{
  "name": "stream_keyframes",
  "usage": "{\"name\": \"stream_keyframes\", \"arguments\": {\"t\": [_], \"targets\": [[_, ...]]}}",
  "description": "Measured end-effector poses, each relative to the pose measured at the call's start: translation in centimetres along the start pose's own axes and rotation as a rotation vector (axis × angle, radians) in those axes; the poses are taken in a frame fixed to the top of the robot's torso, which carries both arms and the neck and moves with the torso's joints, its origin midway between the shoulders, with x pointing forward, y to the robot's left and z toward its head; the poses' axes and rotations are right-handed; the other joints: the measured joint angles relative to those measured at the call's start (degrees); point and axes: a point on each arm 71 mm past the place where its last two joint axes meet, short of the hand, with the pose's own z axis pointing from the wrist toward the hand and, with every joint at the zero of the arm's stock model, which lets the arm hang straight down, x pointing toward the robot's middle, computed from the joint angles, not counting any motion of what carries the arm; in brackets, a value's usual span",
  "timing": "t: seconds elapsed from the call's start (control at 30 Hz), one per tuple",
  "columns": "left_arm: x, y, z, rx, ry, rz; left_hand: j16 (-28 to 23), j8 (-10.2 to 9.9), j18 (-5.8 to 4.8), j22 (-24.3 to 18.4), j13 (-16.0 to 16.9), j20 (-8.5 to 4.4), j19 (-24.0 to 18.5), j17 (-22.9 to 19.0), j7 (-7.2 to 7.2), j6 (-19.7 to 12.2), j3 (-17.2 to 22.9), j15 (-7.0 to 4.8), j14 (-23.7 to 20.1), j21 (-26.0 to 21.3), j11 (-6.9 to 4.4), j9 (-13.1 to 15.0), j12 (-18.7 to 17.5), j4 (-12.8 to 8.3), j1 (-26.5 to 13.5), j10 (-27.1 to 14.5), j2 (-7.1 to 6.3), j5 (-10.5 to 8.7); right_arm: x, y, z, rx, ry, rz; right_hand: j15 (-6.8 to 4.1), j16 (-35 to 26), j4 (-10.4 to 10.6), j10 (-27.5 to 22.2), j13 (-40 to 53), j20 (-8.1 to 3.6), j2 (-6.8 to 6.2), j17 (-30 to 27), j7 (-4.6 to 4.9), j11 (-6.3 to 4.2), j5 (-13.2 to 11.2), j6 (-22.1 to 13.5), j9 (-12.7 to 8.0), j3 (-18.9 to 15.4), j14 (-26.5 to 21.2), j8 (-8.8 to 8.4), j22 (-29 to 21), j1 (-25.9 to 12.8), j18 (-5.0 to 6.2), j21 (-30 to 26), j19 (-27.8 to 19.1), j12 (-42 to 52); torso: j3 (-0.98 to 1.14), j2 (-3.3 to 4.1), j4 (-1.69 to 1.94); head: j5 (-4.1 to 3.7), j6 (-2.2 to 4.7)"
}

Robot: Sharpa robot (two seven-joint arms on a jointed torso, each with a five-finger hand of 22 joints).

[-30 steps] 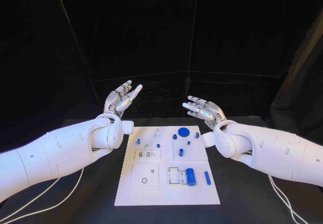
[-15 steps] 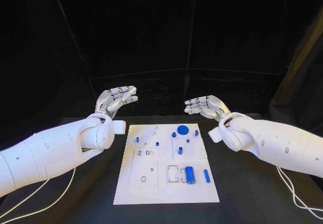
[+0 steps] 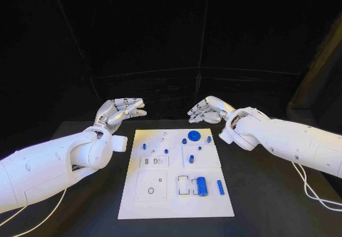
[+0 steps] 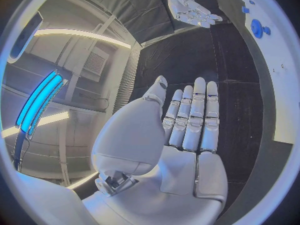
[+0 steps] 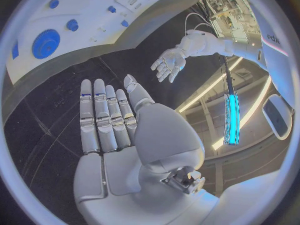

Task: Assemble the parts on the task board

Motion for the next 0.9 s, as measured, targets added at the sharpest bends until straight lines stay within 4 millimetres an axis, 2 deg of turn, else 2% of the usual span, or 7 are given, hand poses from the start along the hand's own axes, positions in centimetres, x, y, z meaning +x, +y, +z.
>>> {"name": "stream_keyframes", "arguments": {"t": [0.1,0.13,0.17,0.23,0.47,0.67,0.9], "targets": [[0.6,-0.5,-0.7,-0.001,0.035,-0.011,-0.1,-0.3,-0.01,-0.1,0.0,-0.08,0.2,0.3,0.07,0.1,-0.1,-0.26,0.3,0.0,0.13,0.0,-0.3,-0.2,0.0,0.3,-0.01,0.0,0.2,0.7,0.6,-0.013,0.044,-0.129,-1.66,2.2,-0.1,2.9,0.1,-1.82,-0.44,0.8,-0.7,-1.14,0.0,1.4,0.0,0.1,5.7,-0.33,1.9,0.4,-0.01,3.8,3.6,-0.3,-0.08,0.93,0.29,-0.36,0.34],[0.8,-0.6,-0.8,-0.001,0.045,-0.013,-0.4,-0.4,-0.01,-0.2,0.0,0.04,0.4,0.3,-0.05,0.2,-0.1,-0.26,0.3,-0.1,0.12,0.0,-0.5,-0.2,0.0,0.3,0.0,0.0,0.2,0.9,0.8,-0.015,0.056,-0.166,-3.99,7.8,-0.3,6.2,0.1,-4.27,-1.15,3.7,-1.86,-2.6,-0.3,2.5,0.0,0.4,11.0,-0.85,5.0,0.4,-0.01,9.6,7.9,-1.0,-0.1,1.2,0.38,-0.47,0.44],[0.9,-0.8,-1.0,0.0,0.053,-0.015,-0.8,-0.4,-0.01,-0.3,0.0,-0.01,0.4,0.3,-0.13,0.3,-0.1,-0.26,0.3,-0.3,0.12,0.0,-0.7,-0.2,0.0,0.3,-0.01,0.0,0.4,1.1,1.0,-0.018,0.069,-0.204,-5.23,12.3,-0.3,7.5,0.1,-5.51,-1.48,6.0,-2.43,-3.11,-0.4,3.1,0.0,0.7,13.3,-1.06,6.9,0.1,-0.01,13.1,10.0,-1.6,-0.14,1.58,0.51,-0.6,0.59],[1.3,-1.0,-1.2,0.001,0.07,-0.02,-1.1,-0.5,0.0,-0.4,0.0,-0.01,0.4,0.3,-0.13,0.3,-0.3,-0.26,0.3,-0.5,0.13,0.0,-0.7,-0.3,-0.2,0.3,0.2,0.0,0.7,1.4,1.3,-0.023,0.096,-0.282,-5.85,18.3,-0.5,8.1,0.1,-6.23,-1.96,9.3,-2.53,-3.48,-0.4,3.2,0.0,1.0,14.3,-1.17,9.1,-0.4,0.0,16.8,10.9,-2.0,-0.18,2.09,0.69,-0.78,0.74],[2.2,-1.5,-1.6,0.002,0.108,-0.032,-1.4,-0.6,0.0,-0.5,0.0,-0.01,0.4,0.3,-0.14,0.3,-0.3,-0.04,0.0,-0.5,0.33,0.0,-1.0,-0.3,-0.2,0.5,0.2,0.0,1.7,1.8,2.0,-0.02,0.164,-0.463,-5.74,31.8,-0.4,5.3,0.1,-6.27,-3.04,18.0,-2.64,-3.6,0.0,3.0,0.0,2.8,14.4,-1.17,14.6,-1.5,-0.01,25.3,10.5,-2.2,-0.23,3.85,1.25,-1.36,1.33],[2.6,-1.6,-1.7,0.0,0.125,-0.038,-1.4,-0.6,-0.01,-0.6,0.0,-0.01,0.4,0.3,-0.14,0.3,-0.3,-0.05,0.0,-0.7,0.33,0.0,-1.0,-0.4,-0.2,0.5,0.2,0.0,2.1,1.8,2.2,-0.007,0.203,-0.546,-5.46,42.6,-0.3,2.6,0.0,-5.72,-3.59,29.0,-2.3,-2.86,-0.2,2.6,0.0,4.3,14.7,-1.17,17.8,-2.0,-0.01,30.1,8.6,-2.2,-0.26,4.85,1.46,-1.71,1.61],[2.7,-1.6,-1.7,-0.003,0.13,-0.038,-1.8,-0.9,-0.01,-0.7,0.0,-0.01,0.4,0.4,0.07,0.5,-0.4,-0.05,0.0,-0.7,0.33,0.0,-1.1,-0.5,-0.2,0.5,0.2,0.0,2.4,1.7,2.3,0.004,0.24,-0.592,-5.22,49.5,-0.2,1.6,0.0,-5.4,-4.12,36.1,-2.26,-2.76,-0.2,2.2,0.0,5.6,14.5,-1.17,23.5,-2.5,-0.01,35.7,8.0,-2.2,-0.27,5.71,1.63,-1.95,1.77]]}}
